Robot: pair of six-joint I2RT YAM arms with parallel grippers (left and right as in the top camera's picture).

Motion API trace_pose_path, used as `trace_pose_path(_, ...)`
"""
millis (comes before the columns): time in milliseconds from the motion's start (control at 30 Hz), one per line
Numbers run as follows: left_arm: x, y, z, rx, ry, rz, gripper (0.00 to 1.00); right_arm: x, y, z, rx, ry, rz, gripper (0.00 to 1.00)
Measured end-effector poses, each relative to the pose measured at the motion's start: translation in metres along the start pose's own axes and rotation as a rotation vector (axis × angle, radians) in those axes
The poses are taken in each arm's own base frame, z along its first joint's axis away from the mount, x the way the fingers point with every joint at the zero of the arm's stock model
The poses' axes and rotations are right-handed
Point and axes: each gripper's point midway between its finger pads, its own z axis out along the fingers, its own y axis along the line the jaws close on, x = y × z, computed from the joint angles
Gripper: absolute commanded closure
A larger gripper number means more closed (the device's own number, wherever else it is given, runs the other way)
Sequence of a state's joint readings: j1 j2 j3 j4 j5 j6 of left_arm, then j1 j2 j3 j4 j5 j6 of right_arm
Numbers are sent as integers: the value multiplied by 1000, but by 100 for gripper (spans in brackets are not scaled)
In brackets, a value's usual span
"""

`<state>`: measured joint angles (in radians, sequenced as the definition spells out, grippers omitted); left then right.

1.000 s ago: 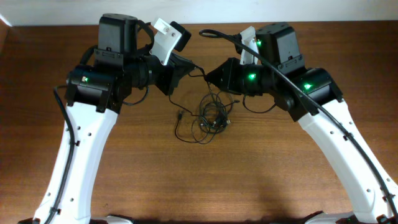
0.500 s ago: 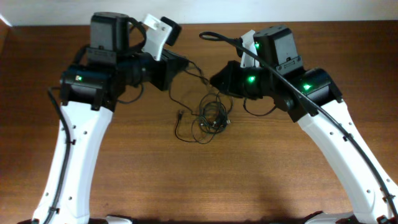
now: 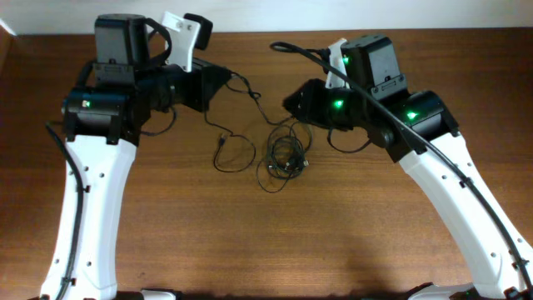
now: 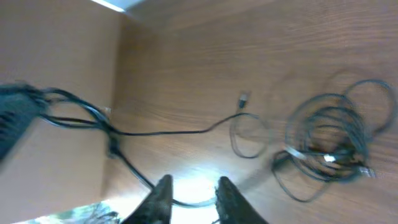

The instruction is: Untangle cables

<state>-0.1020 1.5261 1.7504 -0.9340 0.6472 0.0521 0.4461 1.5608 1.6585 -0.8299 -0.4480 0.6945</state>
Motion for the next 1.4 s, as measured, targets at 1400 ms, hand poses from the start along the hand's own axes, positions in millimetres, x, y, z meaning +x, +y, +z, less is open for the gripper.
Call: trace_pose_path(1400, 7, -25, 14, 29, 39, 9, 100, 9, 16, -1, -87, 57, -2, 96)
